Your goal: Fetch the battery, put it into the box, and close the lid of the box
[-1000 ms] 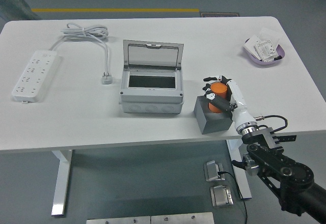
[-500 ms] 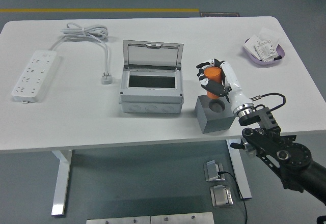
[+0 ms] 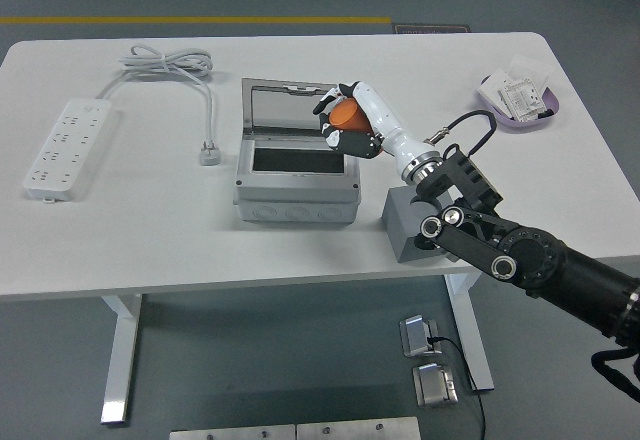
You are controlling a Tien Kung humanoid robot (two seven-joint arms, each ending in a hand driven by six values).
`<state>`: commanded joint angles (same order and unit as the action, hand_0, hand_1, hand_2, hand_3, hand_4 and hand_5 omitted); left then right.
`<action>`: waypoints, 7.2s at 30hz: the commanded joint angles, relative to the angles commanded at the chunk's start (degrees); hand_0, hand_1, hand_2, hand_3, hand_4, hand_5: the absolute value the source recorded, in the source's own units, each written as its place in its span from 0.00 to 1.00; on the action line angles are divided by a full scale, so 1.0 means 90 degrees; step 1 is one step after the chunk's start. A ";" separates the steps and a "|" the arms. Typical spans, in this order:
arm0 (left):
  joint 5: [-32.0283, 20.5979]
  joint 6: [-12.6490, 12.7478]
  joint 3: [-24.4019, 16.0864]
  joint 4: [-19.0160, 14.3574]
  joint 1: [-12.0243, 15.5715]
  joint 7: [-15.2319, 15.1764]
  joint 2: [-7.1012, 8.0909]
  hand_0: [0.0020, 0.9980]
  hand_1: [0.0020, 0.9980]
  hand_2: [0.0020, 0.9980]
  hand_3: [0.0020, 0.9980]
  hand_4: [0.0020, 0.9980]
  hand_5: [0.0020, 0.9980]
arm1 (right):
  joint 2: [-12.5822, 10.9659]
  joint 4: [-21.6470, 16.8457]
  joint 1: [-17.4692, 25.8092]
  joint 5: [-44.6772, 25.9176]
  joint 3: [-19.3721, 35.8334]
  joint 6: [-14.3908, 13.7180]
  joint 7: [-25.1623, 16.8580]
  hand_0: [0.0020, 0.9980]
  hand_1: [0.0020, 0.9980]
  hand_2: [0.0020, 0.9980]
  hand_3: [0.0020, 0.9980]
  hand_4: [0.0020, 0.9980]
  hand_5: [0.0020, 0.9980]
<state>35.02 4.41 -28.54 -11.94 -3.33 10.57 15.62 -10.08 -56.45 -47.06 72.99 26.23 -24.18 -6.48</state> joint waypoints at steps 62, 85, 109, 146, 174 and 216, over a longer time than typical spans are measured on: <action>0.0366 0.0000 -0.0287 -0.0017 -0.0058 0.0098 0.0106 0.63 0.69 0.59 0.58 0.55 0.00 | 0.0983 0.1370 -0.1167 0.0199 -0.1646 0.0577 0.0994 0.19 0.29 0.43 0.51 0.00 0.00; 0.0397 0.0001 -0.0302 -0.0019 -0.0052 0.0101 0.0116 0.63 0.69 0.59 0.58 0.55 0.00 | 0.1009 0.1421 -0.1165 0.0008 -0.1632 0.0527 0.0859 0.19 0.29 0.43 0.51 0.00 0.00; 0.0429 0.0006 -0.0304 -0.0019 -0.0099 0.0097 0.0091 0.63 0.69 0.59 0.58 0.55 0.00 | 0.1033 0.1723 -0.1079 -0.0430 -0.1479 0.0930 0.0466 0.63 0.64 0.65 0.82 0.71 0.36; 0.0375 0.0009 -0.0271 -0.0020 0.0002 0.0105 0.0086 0.63 0.69 0.58 0.58 0.55 0.00 | -0.0234 -0.0128 -0.1684 -0.0479 -0.0202 0.1499 0.1171 0.59 0.55 0.61 0.77 0.81 0.49; 0.0737 -0.0056 -0.0424 -0.0027 -0.0191 0.0174 0.0171 0.63 0.69 0.58 0.58 0.54 0.00 | 0.0350 0.2193 -0.1843 -0.2541 -0.1650 0.1327 0.0052 0.64 0.63 0.64 0.77 0.78 0.49; 0.0068 0.0033 -0.0066 -0.0011 0.0043 0.0027 0.0023 0.63 0.69 0.58 0.58 0.54 0.00 | -0.0820 -0.0675 -0.0728 -0.0684 -0.1208 0.1245 0.0829 0.54 0.56 0.61 0.76 0.76 0.52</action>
<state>35.64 4.70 -29.14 -12.04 -2.94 10.81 15.83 -17.46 -62.52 -53.61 66.83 15.35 -12.97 0.97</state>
